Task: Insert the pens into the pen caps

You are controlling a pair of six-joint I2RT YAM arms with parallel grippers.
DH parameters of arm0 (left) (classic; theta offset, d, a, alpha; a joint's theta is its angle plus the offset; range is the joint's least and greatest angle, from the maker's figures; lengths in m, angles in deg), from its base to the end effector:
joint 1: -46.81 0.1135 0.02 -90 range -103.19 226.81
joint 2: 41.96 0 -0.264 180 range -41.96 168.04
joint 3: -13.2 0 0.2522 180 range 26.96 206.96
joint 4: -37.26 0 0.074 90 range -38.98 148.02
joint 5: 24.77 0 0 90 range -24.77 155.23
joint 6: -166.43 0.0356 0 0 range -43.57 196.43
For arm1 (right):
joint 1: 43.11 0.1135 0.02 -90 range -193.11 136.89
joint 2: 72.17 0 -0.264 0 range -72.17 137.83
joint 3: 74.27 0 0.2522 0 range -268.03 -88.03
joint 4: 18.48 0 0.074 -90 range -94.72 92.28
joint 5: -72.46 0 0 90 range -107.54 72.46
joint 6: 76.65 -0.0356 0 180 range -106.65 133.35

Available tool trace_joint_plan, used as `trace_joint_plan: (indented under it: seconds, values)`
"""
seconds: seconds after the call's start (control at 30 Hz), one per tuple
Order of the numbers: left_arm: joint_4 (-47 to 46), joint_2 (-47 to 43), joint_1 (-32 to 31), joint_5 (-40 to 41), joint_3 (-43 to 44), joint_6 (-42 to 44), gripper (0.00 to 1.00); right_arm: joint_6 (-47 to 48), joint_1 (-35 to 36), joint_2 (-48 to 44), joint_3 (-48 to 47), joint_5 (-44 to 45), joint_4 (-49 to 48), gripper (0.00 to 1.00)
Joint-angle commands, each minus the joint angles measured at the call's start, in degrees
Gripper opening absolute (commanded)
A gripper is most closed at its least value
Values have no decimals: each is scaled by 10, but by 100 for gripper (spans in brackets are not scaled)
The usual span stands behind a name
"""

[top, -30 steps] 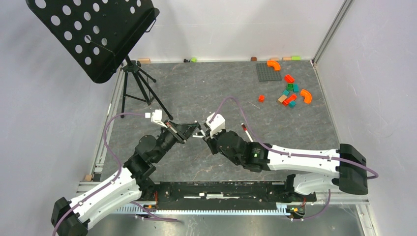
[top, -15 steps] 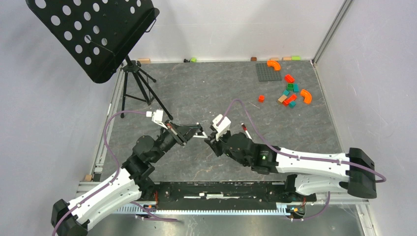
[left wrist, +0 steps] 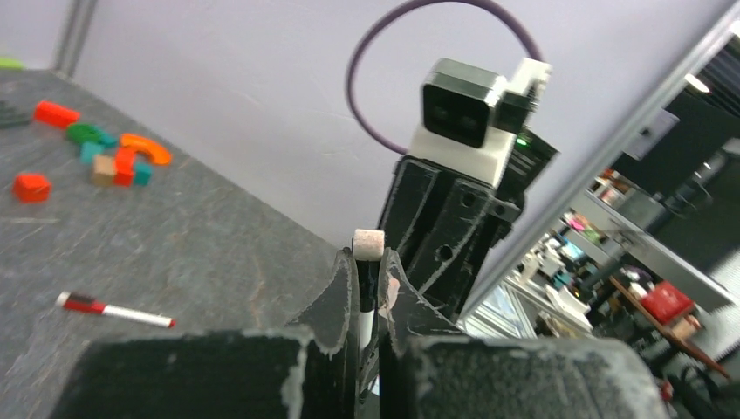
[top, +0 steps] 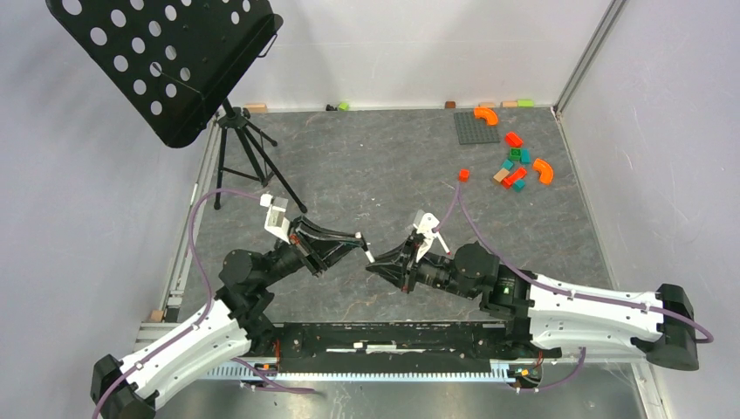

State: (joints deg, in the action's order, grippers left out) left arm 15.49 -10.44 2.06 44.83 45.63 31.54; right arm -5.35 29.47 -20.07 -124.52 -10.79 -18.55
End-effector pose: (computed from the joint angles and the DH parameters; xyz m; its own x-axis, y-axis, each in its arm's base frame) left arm 0.0951 -0.1117 0.2969 -0.4329 -0.5023 -0.7485 0.8226 0.1196 -0.5560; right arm 0.0696 0.2079 0.3103 -0.3013 0.1032 -0.9479 -0.8612 0.3973 0.3170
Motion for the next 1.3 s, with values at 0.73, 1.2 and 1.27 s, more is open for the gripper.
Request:
trace_joint_plan:
  seconds: [0.73,1.2,1.27]
  values:
    - [201,71,-33,-24,50,49,2,73,-9,78,-145,216,25,0]
    - [328,133,-83,281,73,-33,2,86,-9,187,-248,306,64,0]
    - [331,141,-83,276,81,-28,2,85,-9,192,-249,292,61,0]
